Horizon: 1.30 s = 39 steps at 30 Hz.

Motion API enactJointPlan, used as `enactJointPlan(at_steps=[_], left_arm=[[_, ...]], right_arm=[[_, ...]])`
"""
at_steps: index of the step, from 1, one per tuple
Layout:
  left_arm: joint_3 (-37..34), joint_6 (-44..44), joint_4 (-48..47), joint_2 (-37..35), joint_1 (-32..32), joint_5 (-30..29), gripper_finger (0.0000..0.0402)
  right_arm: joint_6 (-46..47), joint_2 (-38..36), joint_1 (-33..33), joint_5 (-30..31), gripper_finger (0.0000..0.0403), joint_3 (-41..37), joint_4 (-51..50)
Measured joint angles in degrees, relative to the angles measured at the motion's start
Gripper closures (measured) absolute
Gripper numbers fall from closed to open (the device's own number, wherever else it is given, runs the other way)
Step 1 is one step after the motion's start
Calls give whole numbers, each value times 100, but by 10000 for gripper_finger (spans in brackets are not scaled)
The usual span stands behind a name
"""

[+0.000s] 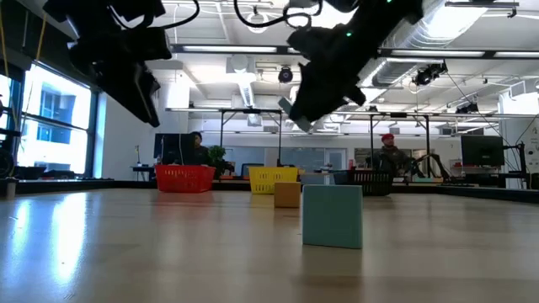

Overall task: Sort & place blocks by color
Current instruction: Put the blue block into the yellow basket

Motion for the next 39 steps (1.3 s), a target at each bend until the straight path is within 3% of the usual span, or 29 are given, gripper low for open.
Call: enactJointPlan(at_steps=[9,20,27,36,39], left_arm=[[0,-956,-594,0,-617,-4,179],[0,-1975,-945,-2,-1228,-24,179],[0,-2522,-943,-2,-1718,-23,179],[0,-3685,-944,-2,-2466,-25,179],[0,-4026,-941,-2,-2756,-47,179]], right_arm=[[-1317,0,-1173,-204,310,0,1008],[-1379,395,-2320,-530,310,4,2108],[-1228,973,-2595,-975,310,4,2730],[-958,1474,-2621,-985,310,4,2801],[-787,1510,-2621,-903,280,4,2820]])
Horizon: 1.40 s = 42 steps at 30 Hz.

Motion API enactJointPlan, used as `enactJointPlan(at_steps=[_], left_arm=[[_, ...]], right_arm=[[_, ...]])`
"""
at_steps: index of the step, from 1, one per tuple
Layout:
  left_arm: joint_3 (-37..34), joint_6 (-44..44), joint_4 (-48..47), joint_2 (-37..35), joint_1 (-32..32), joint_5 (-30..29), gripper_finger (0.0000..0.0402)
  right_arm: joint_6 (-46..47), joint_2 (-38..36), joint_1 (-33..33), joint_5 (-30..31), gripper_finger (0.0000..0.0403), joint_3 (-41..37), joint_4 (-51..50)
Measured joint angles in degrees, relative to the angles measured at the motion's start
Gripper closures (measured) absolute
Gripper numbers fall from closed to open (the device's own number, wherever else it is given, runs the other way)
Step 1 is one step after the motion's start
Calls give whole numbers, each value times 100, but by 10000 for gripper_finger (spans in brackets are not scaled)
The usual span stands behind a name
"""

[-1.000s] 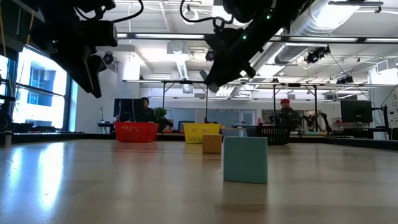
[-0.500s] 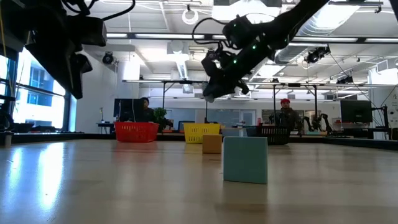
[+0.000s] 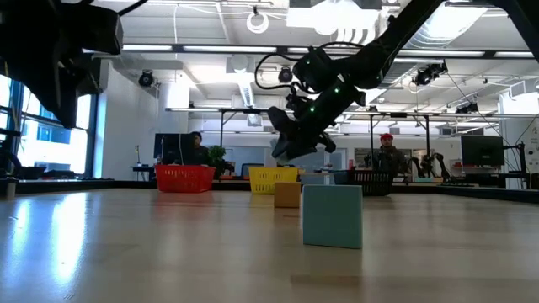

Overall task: Sort & place blocks by color
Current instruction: Put the blue block into the yellow basket, then put the orange block into the black basket

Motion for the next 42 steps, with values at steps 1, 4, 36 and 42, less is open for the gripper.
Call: enactJointPlan(at_steps=[1,4,36,42], left_arm=[[0,-103,-2,0,-97,-26,179],[0,-370,0,0,-389,-93,179],[0,-2394,2003,0,-2989,-688,179],[0,-2403,2275,0,-3184,-862,179]], right_arm=[[80,0,0,30,266,0,10],[189,0,0,101,229,0,147],[731,-22,1413,-461,206,0,1466],[755,-24,1813,-209,206,0,1505]])
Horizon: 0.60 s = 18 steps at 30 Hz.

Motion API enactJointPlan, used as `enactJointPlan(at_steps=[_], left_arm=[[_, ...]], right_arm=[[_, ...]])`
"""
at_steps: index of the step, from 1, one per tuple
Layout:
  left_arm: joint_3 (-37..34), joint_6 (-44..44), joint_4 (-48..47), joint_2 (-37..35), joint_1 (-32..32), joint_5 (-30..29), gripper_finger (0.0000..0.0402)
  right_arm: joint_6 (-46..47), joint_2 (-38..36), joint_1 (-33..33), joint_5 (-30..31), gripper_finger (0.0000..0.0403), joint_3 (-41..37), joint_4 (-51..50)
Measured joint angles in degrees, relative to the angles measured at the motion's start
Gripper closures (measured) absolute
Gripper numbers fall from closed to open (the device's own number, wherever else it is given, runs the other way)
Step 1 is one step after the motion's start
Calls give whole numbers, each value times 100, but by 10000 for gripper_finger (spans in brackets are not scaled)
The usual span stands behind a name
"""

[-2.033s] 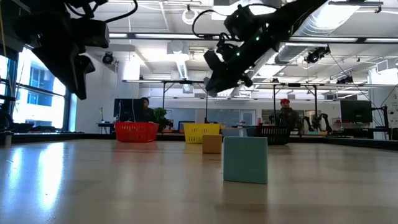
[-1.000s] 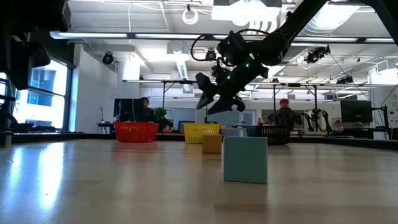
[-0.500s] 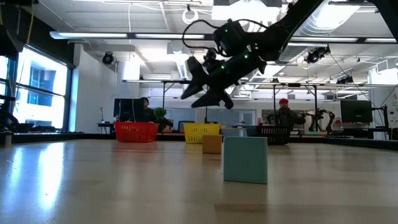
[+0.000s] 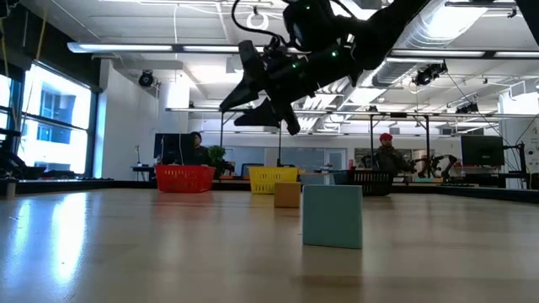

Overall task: Sort & place blocks by color
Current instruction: Put the orange block into the black basket

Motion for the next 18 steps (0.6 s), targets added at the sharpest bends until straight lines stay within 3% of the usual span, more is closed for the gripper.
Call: enactJointPlan(at_steps=[6,12,18], left_arm=[[77,-229,89,3,-152,2,179],[734,-45,27,280,-322,-55,179],[1729,-59,-1282,990,-400,-105,179]], right_arm=[[0,0,309,304,206,0,-3],[108,0,548,356,206,0,-6],[109,0,805,526,206,0,-6]])
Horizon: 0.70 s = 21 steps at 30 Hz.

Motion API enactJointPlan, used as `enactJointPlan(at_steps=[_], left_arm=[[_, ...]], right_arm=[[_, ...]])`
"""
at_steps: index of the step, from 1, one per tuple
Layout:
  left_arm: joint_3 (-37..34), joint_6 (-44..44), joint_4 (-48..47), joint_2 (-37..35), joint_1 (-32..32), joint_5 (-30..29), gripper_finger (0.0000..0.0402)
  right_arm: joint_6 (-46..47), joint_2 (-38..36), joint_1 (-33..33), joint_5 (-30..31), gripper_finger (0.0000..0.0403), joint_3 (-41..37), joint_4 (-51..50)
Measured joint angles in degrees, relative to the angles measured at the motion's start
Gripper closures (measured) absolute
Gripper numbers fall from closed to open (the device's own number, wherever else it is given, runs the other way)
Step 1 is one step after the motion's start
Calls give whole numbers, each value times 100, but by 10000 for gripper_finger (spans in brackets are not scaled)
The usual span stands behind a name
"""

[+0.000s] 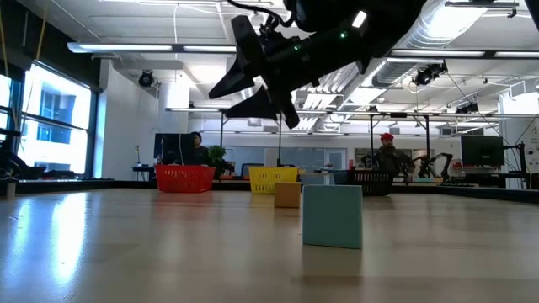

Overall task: Sort & place blocks by color
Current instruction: Put the orange block into the black basket

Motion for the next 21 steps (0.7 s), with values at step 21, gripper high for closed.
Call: enactJointPlan(at_steps=[21], left_arm=[[798,-1068,-1440,2047,-306,-13,179]], right_arm=[[-1,-2,258,232,206,0,-412]])
